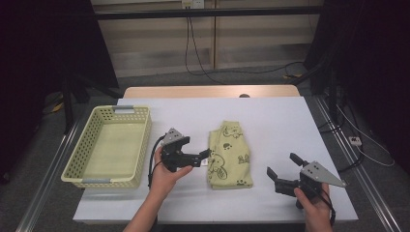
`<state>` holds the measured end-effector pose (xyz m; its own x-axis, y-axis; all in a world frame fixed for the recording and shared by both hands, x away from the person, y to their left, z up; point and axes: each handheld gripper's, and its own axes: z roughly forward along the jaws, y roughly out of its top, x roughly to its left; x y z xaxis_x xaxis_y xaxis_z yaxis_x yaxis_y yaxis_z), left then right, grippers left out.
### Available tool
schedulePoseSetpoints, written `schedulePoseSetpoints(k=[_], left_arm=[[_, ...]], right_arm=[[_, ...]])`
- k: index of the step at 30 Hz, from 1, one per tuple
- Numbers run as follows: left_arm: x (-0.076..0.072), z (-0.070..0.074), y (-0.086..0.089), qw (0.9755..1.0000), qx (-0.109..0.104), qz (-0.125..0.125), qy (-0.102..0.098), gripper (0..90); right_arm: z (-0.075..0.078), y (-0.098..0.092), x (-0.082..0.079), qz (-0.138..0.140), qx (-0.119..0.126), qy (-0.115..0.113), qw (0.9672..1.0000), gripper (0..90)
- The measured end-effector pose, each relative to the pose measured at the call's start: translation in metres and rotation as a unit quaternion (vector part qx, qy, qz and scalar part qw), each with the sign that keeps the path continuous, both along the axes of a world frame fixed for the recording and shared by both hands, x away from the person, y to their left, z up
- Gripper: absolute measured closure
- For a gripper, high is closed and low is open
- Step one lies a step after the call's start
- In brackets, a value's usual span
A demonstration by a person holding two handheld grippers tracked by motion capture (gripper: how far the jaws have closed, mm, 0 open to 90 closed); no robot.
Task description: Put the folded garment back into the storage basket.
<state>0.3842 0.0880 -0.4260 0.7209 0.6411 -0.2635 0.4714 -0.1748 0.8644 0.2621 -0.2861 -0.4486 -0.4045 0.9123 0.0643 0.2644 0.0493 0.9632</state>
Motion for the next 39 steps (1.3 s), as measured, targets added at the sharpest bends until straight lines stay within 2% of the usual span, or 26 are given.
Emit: schedulePoseSetpoints(k=[14, 27, 30, 36, 37, 39], left_arm=[[0.014, -0.016, -0.026, 0.9991, 0.025, -0.017, 0.032, 5.9], [0.022, -0.027, -0.041, 0.9969, 0.053, -0.014, 0.057, 7.1], [0.023, -0.029, -0.045, 0.9961, 0.062, -0.01, 0.062, 7.8], [0.025, -0.035, -0.05, 0.9925, 0.094, -0.003, 0.078, 8.8], [0.025, -0.036, -0.052, 0.9925, 0.092, 0.001, 0.081, 8.8], [0.025, -0.037, -0.052, 0.9914, 0.101, -0.005, 0.083, 8.8]], right_arm=[[0.0, 0.0, 0.0, 0.0, -0.002, 0.001, 1.0, 3.7], [0.0, 0.001, 0.0, 0.0, -0.003, 0.001, 1.0, 3.8], [0.0, 0.001, 0.0, -0.001, -0.003, 0.001, 1.0, 3.8], [-0.001, 0.001, 0.0, 0.002, -0.005, 0.0, 1.0, 3.9], [-0.001, 0.001, 0.0, 0.001, -0.005, 0.0, 1.0, 3.9], [0.0, 0.001, 0.0, -0.001, -0.005, 0.001, 1.0, 3.9]])
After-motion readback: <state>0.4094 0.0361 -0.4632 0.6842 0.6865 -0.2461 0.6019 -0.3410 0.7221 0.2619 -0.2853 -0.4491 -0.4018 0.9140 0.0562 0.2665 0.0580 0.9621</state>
